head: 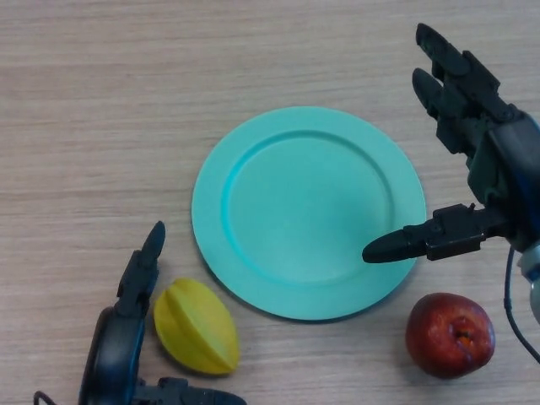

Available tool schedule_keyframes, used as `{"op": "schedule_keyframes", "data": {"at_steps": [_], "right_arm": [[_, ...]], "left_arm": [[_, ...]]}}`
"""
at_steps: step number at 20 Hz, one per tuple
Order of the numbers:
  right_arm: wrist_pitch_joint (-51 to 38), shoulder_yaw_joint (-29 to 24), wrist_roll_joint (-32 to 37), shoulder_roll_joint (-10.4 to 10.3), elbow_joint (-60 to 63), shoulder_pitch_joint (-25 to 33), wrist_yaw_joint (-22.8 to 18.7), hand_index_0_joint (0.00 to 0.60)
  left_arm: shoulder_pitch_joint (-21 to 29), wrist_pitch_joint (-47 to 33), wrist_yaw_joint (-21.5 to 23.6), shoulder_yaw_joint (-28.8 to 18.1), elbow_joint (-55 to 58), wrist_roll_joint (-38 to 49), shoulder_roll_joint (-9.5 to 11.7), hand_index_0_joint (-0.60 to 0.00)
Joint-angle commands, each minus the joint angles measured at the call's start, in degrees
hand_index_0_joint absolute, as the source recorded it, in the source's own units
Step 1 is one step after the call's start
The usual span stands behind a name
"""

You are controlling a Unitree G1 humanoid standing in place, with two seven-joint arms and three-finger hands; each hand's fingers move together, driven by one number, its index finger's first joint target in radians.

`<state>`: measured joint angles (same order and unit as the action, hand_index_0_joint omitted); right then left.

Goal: Pick up the yellow starfruit and place it on the plate

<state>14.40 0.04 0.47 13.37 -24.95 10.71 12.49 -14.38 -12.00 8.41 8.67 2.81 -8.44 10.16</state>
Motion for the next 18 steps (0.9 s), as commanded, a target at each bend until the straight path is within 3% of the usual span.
{"op": "schedule_keyframes", "data": {"at_steps": [1, 2, 3, 11, 14, 18], "right_arm": [[-4.64, -1.68, 4.07, 0.71, -4.17, 1.80, -2.29, 0.000], [-4.15, -1.63, 4.53, 0.58, -4.71, 1.70, -2.44, 0.000], [-4.09, -1.55, 4.52, 0.56, -4.81, 1.74, -2.57, 0.000], [-4.16, -0.98, 3.24, 0.56, -5.11, 1.74, -2.31, 0.000], [-3.03, -0.85, 2.47, 0.63, -5.69, 1.89, -1.74, 0.000], [-1.55, -0.73, 1.55, 0.58, -6.77, 1.81, -0.78, 0.000]], "left_arm": [[-0.35, -3.16, 0.48, -0.13, 3.39, -1.89, 1.36, -0.448], [-0.78, -1.90, -0.02, 0.19, 3.66, -4.65, 1.85, -0.580], [-0.93, -1.26, -0.38, 0.45, 3.50, -6.20, 2.09, -0.600], [-5.43, 2.40, -3.90, 0.49, 11.82, -1.79, 2.83, -0.600], [-6.50, 8.80, -6.25, 0.15, 21.51, 4.62, 3.26, -0.600], [-4.02, 21.69, -9.09, -2.43, 31.67, 10.28, 3.11, -0.600]]}}
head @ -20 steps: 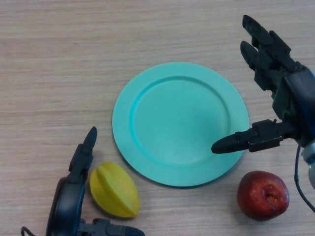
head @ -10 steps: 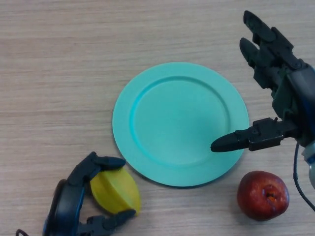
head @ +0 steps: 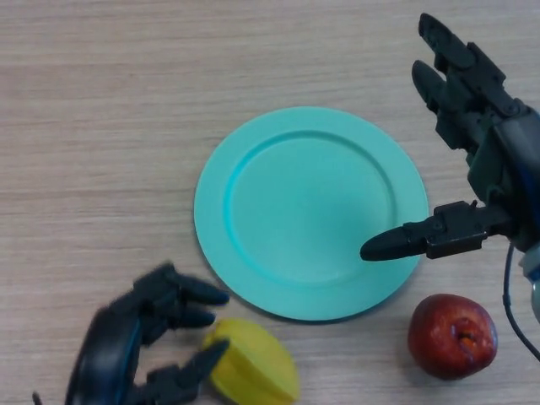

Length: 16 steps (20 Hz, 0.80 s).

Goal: Pick up the yellow starfruit and place it on the plate

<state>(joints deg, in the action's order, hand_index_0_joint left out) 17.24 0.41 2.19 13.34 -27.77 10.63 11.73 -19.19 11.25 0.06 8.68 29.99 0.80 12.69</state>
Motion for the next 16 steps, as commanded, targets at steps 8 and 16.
{"op": "schedule_keyframes", "data": {"at_steps": [8, 16], "right_arm": [[-2.65, -1.93, 3.15, 0.52, -6.46, 0.39, -0.68, 0.000], [-3.19, -2.28, 3.70, 0.74, -6.64, 0.04, -1.28, 0.000]], "left_arm": [[7.57, 8.94, -2.33, -6.01, 12.35, 3.30, -0.57, -0.600], [12.12, -2.02, -3.98, -11.81, 12.37, -2.28, -0.70, -0.600]]}}
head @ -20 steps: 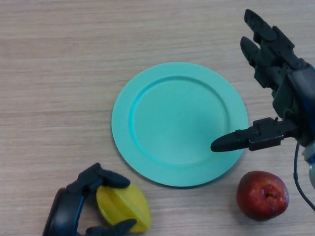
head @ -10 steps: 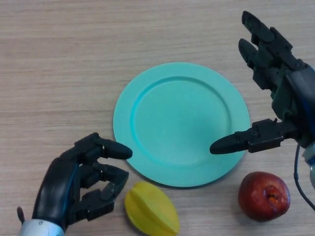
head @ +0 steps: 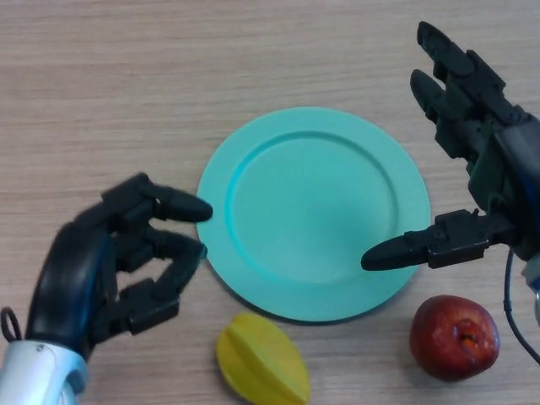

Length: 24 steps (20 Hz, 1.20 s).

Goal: Pick up the yellow starfruit and place it on the plate

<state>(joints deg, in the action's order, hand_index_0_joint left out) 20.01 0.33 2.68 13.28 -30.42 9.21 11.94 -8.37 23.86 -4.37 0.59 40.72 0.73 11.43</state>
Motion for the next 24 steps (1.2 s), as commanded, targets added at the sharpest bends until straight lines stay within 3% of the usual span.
{"op": "schedule_keyframes", "data": {"at_steps": [1, 3, 4, 5, 6, 7, 8, 9, 17, 22, 24], "right_arm": [[-6.12, -2.28, 3.40, 0.78, -4.12, 1.41, -1.73, 0.000], [-6.34, -2.31, 3.46, 0.91, -4.19, 1.16, -1.74, 0.000], [-6.55, -2.41, 3.42, 0.94, -4.09, 1.17, -1.65, 0.000], [-6.59, -2.44, 3.44, 0.95, -4.09, 1.12, -1.64, 0.000], [-6.55, -2.54, 3.50, 0.99, -4.20, 1.01, -1.60, 0.000], [-6.41, -2.62, 3.53, 1.05, -4.33, 0.94, -1.51, 0.000], [-6.22, -2.76, 3.33, 1.20, -4.32, 0.96, -1.33, 0.000], [-6.21, -2.84, 3.12, 1.26, -4.18, 1.09, -1.26, 0.000], [-7.00, -3.00, 2.16, 1.23, -3.84, 0.90, -1.61, 0.000], [-7.06, -3.72, 3.87, 1.36, -3.94, 0.67, -3.04, 0.000], [-7.04, -3.85, 3.76, 1.37, -4.14, 0.09, -3.16, 0.000]], "left_arm": [[1.94, -19.49, 1.57, -4.77, -0.02, -2.72, 0.42, -0.600], [3.80, -26.91, 4.24, -6.26, -4.41, -3.92, 0.48, -0.600], [4.15, -27.73, 4.31, -6.57, -5.18, -4.03, 0.70, -0.550], [4.22, -27.63, 4.06, -6.82, -5.20, -3.72, 0.79, -0.451], [4.47, -27.66, 3.58, -7.37, -5.39, -3.05, 0.98, -0.299], [4.77, -28.06, 3.20, -7.91, -5.78, -2.53, 1.16, -0.201], [5.33, -28.65, 2.28, -9.14, -6.36, -1.73, 1.65, -0.050], [5.64, -28.98, 1.66, -9.79, -6.79, -1.82, 1.94, 0.000], [2.45, -29.94, -7.23, -8.60, -7.89, -6.28, 2.09, 0.000], [-2.25, -26.80, -16.49, -2.08, -3.85, -13.67, 1.95, 0.000], [-3.83, -29.91, -17.28, 0.85, -3.86, -17.90, 2.33, 0.000]]}}
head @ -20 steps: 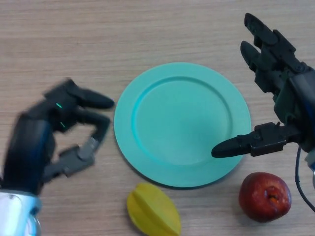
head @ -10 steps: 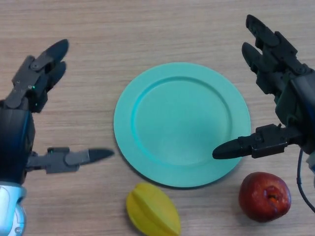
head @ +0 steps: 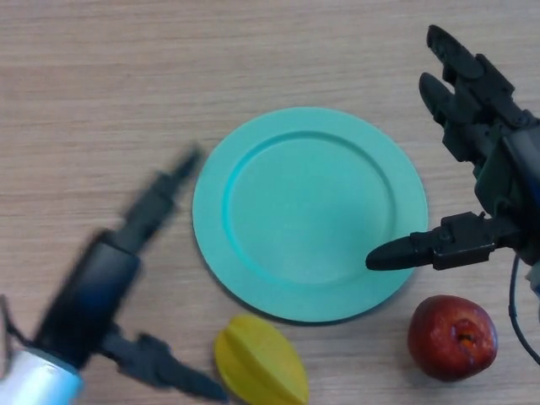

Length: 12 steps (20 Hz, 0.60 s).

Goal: Pick up the yellow starfruit and place it on the plate

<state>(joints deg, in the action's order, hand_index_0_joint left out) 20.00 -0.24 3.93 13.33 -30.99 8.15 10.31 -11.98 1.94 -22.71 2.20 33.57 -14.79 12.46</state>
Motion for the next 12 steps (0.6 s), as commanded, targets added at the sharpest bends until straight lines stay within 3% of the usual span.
{"op": "schedule_keyframes", "data": {"at_steps": [1, 6, 8, 12], "right_arm": [[-6.52, -3.39, 2.62, 1.37, -4.00, 0.98, -1.47, 0.000], [-4.88, -4.12, 3.11, 1.83, -5.85, 0.71, -1.07, 0.000], [-5.24, -4.42, 2.41, 2.00, -6.00, 0.81, -0.96, 0.000], [-5.53, -4.69, 2.12, 2.06, -6.27, 1.22, -1.25, 0.000]], "left_arm": [[-0.74, -10.65, 1.53, 0.51, 2.51, -4.70, 1.44, 0.000], [-2.09, -25.35, 4.31, 3.63, -3.17, -19.50, 3.21, 0.000], [-0.46, -31.62, 7.52, 3.29, -6.60, -26.84, 3.41, 0.000], [1.43, -36.08, 5.08, 4.20, -9.44, -36.21, 4.14, 0.000]]}}
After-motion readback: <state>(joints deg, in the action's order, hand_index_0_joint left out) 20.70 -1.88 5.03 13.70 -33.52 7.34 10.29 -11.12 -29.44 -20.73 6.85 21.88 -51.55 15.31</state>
